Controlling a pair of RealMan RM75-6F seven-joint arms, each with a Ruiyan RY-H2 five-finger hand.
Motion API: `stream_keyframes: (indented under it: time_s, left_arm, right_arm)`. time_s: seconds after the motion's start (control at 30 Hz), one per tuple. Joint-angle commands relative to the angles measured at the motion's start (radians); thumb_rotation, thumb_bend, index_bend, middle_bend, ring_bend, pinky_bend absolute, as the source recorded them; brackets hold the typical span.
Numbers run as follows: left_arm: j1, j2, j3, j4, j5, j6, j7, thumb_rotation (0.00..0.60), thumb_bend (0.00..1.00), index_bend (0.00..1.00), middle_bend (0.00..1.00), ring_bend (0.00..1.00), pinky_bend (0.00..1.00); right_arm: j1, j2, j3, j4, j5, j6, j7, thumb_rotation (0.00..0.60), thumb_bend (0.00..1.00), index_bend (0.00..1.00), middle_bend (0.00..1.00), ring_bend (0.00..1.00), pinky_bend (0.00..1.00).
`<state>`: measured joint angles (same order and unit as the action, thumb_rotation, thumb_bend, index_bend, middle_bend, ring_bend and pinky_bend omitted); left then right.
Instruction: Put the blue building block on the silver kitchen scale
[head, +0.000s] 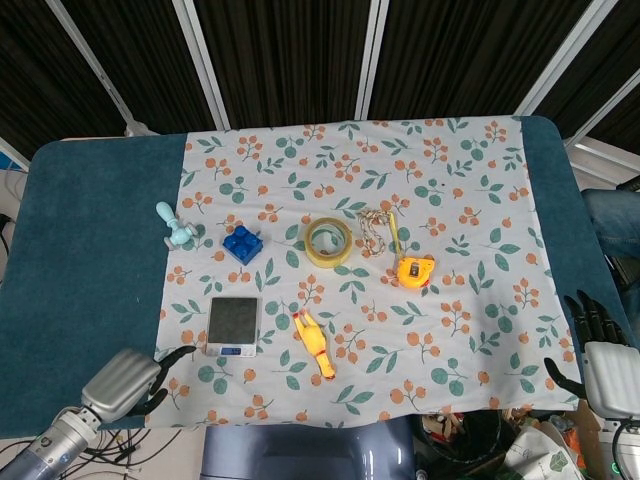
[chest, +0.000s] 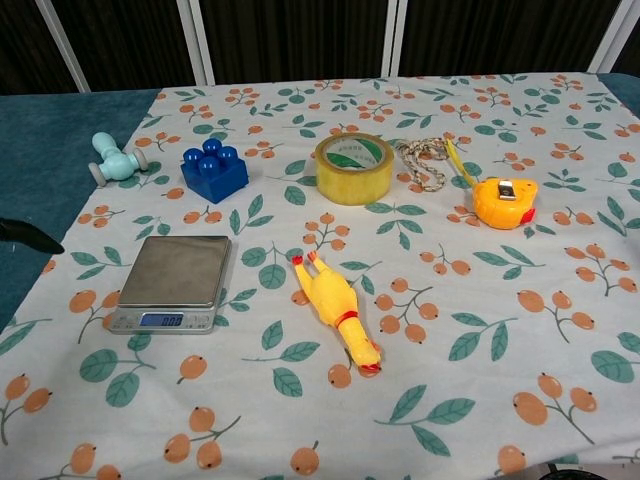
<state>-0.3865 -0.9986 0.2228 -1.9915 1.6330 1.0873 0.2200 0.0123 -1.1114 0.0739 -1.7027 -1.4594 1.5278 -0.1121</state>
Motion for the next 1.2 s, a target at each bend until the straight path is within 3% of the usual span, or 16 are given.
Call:
stream_keyframes:
  time_s: [0.03, 0.57, 1.2]
  left_arm:
    - [0.01, -0.048, -0.011, 0.035, -0.005, -0.009, 0.034, 0.6, 0.46, 0.13, 0.66, 0.67, 0.88]
    - [-0.008, -0.202, -0.072, 0.148, -0.159, -0.104, 0.132, 0.6, 0.46, 0.11, 0.66, 0.67, 0.88]
    - [-0.013, -0.234, -0.057, 0.189, -0.17, -0.135, 0.124, 0.6, 0.46, 0.11, 0.67, 0.68, 0.88]
  right_arm:
    - [0.0, 0.0, 0.0, 0.0, 0.0, 0.0, 0.0, 0.6, 0.19, 0.0, 0.0, 0.05, 0.18]
    - [0.0, 0.003, 0.001, 0.002, 0.004, -0.004, 0.005, 0.6, 0.19, 0.0, 0.0, 0.05, 0.18]
    - [0.002, 0.002, 0.0, 0.003, 0.006, -0.008, -0.002, 0.6, 0.19, 0.0, 0.0, 0.05, 0.18]
